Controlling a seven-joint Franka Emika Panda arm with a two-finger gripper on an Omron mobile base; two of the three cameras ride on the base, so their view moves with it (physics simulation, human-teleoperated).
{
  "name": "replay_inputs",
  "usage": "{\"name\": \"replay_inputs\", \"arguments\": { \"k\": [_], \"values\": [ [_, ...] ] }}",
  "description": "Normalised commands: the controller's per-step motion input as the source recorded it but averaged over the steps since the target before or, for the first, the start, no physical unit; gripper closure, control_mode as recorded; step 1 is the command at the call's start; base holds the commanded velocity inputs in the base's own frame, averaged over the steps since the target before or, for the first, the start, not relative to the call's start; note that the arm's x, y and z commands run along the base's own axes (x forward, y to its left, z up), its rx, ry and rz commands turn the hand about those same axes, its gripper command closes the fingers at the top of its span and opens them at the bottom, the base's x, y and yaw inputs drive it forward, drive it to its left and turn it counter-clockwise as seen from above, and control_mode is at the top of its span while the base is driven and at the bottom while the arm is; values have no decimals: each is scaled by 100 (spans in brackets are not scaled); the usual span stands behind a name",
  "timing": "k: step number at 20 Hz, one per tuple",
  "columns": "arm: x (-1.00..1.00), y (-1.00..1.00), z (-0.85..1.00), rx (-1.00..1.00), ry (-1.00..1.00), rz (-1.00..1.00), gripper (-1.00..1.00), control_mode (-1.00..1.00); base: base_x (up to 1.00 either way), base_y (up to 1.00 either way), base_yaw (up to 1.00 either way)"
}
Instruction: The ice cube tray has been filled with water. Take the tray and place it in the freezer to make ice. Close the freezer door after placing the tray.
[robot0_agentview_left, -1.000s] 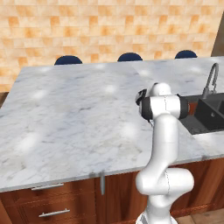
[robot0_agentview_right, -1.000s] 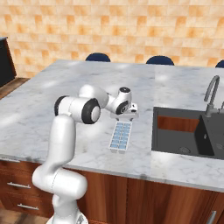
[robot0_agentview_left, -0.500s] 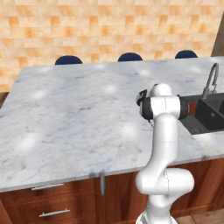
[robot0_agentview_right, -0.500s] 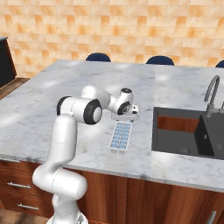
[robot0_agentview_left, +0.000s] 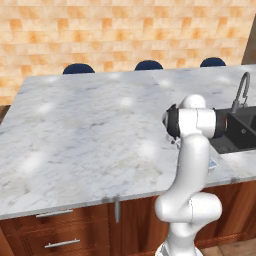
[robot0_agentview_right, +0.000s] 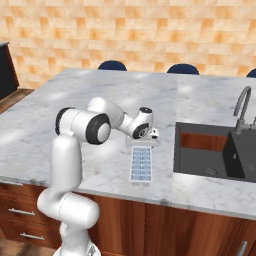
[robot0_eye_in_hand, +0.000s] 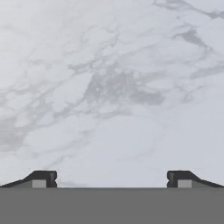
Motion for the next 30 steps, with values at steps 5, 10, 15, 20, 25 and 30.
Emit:
{"name": "replay_inputs", "arguments": {
  "k": [5,10,15,20,25,30],
  "values": [
    [-83,0,-14,0,0,0,-100,-100,0,0,0],
    [-84,-9,-1,0,0,0,-100,-100,0,0,0],
    [-58,-11,0,0,0,0,-100,-100,0,0,0],
    [-5,-1,5,0,-2,0,-100,-100,0,0,0],
    [0,8,55,-4,-28,0,-100,-100,0,0,0],
    [0,5,74,-9,-27,0,-100,-100,0,0,0]
  ]
}}
